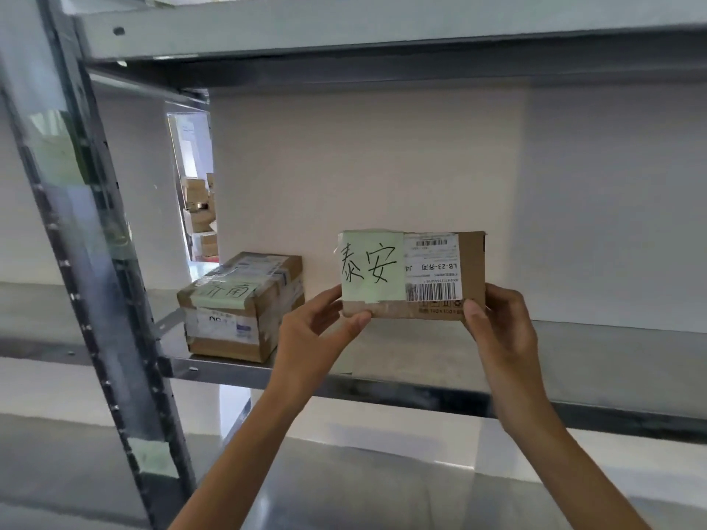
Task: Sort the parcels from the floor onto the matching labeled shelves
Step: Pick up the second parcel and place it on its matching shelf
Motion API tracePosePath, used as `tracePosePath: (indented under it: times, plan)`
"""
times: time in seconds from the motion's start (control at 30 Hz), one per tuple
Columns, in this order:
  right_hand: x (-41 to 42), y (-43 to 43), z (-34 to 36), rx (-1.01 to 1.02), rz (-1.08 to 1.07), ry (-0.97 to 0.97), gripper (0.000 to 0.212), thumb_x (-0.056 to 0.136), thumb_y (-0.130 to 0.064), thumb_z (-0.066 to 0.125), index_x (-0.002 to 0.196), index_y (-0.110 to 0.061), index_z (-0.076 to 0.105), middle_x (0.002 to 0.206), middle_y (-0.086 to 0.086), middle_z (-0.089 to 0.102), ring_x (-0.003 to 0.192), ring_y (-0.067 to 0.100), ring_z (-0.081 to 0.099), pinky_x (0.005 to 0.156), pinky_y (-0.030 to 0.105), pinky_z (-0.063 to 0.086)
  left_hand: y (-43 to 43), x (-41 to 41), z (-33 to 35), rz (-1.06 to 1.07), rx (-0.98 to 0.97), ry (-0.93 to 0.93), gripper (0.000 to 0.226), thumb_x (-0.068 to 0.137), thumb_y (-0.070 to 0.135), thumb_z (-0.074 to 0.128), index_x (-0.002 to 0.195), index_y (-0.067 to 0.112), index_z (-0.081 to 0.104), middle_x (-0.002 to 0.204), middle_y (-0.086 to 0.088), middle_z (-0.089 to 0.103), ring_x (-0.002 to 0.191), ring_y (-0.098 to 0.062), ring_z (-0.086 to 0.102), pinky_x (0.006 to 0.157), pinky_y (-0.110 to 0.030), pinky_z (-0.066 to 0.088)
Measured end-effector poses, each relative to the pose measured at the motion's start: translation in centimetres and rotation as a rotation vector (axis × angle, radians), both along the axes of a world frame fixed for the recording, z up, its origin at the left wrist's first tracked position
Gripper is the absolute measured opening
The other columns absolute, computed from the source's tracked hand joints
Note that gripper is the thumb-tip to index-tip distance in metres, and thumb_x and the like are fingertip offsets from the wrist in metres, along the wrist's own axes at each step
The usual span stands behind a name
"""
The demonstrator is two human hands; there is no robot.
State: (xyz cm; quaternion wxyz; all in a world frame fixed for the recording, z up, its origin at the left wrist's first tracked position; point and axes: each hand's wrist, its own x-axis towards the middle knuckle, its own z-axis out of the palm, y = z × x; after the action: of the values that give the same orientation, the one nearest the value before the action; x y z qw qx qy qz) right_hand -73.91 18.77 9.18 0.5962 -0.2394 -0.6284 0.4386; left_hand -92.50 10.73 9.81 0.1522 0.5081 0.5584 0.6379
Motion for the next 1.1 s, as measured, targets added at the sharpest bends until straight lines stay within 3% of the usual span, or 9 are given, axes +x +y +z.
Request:
tracePosePath:
  times: [0.1, 0.23, 0.4, 0.53, 0.67, 0.8, 0.97, 1.1]
  plan:
    - [-1.5, -2.0, -0.3, -0.021, -0.043, 0.024, 0.04, 0.079, -0.04, 0.057, 0.116, -0.026, 0.051, 0.113, -0.012, 0.066, 0.109, 0.002, 0.06, 0.098, 0.028, 0.046, -1.2, -1.6, -0.3, -0.055, -0.011, -0.01, 0.049, 0.073, 0.027, 0.072, 0.12, 0.027, 0.06, 0.109, 0.018, 0.067, 0.101, -0.002, 0.066, 0.088, -0.024, 0.055]
    - [-3.2, -4.8, -1.0, -0.04, -0.095, 0.023, 0.046, 0.079, -0.042, 0.057, 0.119, -0.022, 0.049, 0.116, -0.009, 0.065, 0.111, 0.006, 0.06, 0.102, 0.033, 0.045, -3.4, -3.5, -0.6, -0.096, -0.01, 0.0, 0.054, 0.069, 0.035, 0.072, 0.121, 0.027, 0.06, 0.111, 0.016, 0.068, 0.104, -0.005, 0.065, 0.093, -0.032, 0.054]
    - [-4.3, -7.4, -2.1, -0.046, -0.107, -0.013, 0.042, 0.08, -0.042, 0.056, 0.117, -0.024, 0.049, 0.115, -0.009, 0.065, 0.11, 0.005, 0.06, 0.099, 0.03, 0.046, -5.8, -4.8, -1.2, -0.098, -0.009, 0.011, 0.051, 0.065, 0.041, 0.069, 0.114, 0.039, 0.057, 0.111, 0.018, 0.066, 0.103, -0.003, 0.065, 0.089, -0.023, 0.055]
    - [-4.3, -9.0, -2.6, -0.046, -0.105, -0.024, 0.04, 0.08, -0.039, 0.056, 0.116, -0.024, 0.049, 0.114, -0.009, 0.065, 0.106, 0.002, 0.062, 0.093, 0.023, 0.049, -7.3, -4.8, -2.1, -0.069, -0.026, 0.024, 0.045, 0.075, 0.027, 0.072, 0.117, 0.035, 0.057, 0.113, 0.014, 0.067, 0.103, -0.005, 0.065, 0.089, -0.021, 0.054]
    - [-3.9, -10.2, -3.0, -0.045, -0.091, -0.036, 0.024, 0.089, -0.027, 0.055, 0.112, -0.028, 0.05, 0.113, -0.01, 0.065, 0.103, -0.002, 0.061, 0.081, 0.011, 0.05, -8.7, -4.3, -2.4, -0.061, -0.023, 0.008, 0.048, 0.078, 0.019, 0.072, 0.119, 0.035, 0.055, 0.109, 0.016, 0.067, 0.1, 0.0, 0.066, 0.081, -0.015, 0.054]
    - [-3.4, -11.8, -3.7, -0.081, -0.066, -0.048, 0.027, 0.086, -0.034, 0.055, 0.112, -0.029, 0.049, 0.114, -0.011, 0.064, 0.107, 0.002, 0.06, 0.093, 0.022, 0.047, -10.4, -3.6, -3.1, -0.022, -0.063, 0.012, 0.054, 0.077, 0.024, 0.072, 0.127, 0.03, 0.053, 0.112, 0.019, 0.064, 0.093, 0.007, 0.065, 0.078, -0.012, 0.053]
    - [-2.9, -14.5, -5.3, -0.136, -0.054, -0.064, 0.029, 0.088, -0.029, 0.054, 0.116, -0.024, 0.05, 0.115, -0.008, 0.065, 0.111, 0.008, 0.06, 0.099, 0.03, 0.044, -13.2, -2.9, -5.2, -0.017, -0.101, -0.015, 0.053, 0.079, 0.023, 0.071, 0.13, 0.021, 0.054, 0.122, 0.007, 0.065, 0.107, -0.008, 0.064, 0.094, -0.031, 0.053]
    - [-3.2, -16.8, -6.8, -0.184, -0.076, -0.126, 0.029, 0.093, -0.024, 0.05, 0.121, -0.019, 0.045, 0.118, -0.005, 0.061, 0.111, 0.012, 0.058, 0.101, 0.032, 0.044, -15.1, -2.5, -7.1, -0.002, -0.152, 0.006, 0.051, 0.081, 0.025, 0.069, 0.129, 0.026, 0.05, 0.13, 0.006, 0.06, 0.111, -0.01, 0.061, 0.095, -0.026, 0.051]
